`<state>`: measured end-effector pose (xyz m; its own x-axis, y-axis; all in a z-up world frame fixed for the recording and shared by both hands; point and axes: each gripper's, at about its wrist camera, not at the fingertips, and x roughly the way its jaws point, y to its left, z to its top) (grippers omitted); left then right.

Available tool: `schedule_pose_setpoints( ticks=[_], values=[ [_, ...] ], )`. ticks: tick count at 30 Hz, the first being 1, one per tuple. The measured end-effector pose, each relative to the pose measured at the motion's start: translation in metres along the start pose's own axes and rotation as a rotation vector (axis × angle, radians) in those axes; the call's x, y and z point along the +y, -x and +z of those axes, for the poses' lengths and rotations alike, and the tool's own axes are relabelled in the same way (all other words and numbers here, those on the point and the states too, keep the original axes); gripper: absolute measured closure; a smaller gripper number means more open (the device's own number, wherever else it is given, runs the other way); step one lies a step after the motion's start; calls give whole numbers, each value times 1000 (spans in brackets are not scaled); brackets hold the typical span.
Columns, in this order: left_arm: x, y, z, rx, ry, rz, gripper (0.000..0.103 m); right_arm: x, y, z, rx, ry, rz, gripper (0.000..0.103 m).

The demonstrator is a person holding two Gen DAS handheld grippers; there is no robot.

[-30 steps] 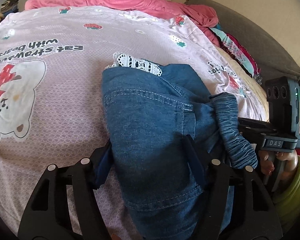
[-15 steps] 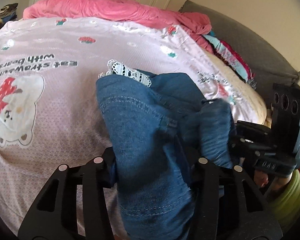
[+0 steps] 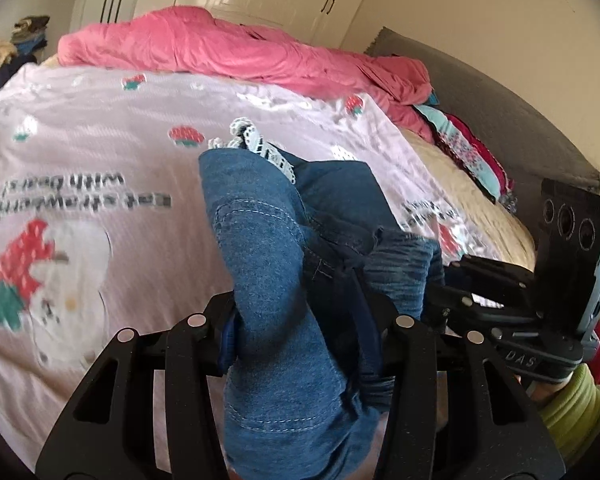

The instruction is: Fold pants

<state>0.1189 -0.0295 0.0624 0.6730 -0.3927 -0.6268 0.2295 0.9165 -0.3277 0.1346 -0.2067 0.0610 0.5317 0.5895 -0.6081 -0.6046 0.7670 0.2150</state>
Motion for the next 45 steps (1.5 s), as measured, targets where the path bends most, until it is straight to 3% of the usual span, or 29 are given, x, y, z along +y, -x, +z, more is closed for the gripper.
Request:
schedule_pose_setpoints(
  ticks=[8,18,24,29,33,35,40,45],
  values=[
    [9,-15,30,-23,-6,26,65,-17,-23,24,-14,-27,-13,80],
    [27,-38,29,-33,6,34,65,-29,-53,31,25,-26,-35,80],
    [43,-54,20,14,49,49,64,-46,-69,20,81,-91,-48,80],
    [61,-68,6,89,102,95,51,-72,-82,0,186,-216,-96,76],
    [69,-70,-3,109,136,93,45,-78,-85,-11,205,-271,-100,68],
    [66,-65,-3,97,113,109,40,-75,-80,-9,192,-249,-132,57],
    [61,-45,-8,70,105,115,34,-71,-51,-18,121,-255,-156,48],
    [48,-10,-13,-4,108,108,24,-47,-13,-21,-4,-187,-210,25]
  ],
)
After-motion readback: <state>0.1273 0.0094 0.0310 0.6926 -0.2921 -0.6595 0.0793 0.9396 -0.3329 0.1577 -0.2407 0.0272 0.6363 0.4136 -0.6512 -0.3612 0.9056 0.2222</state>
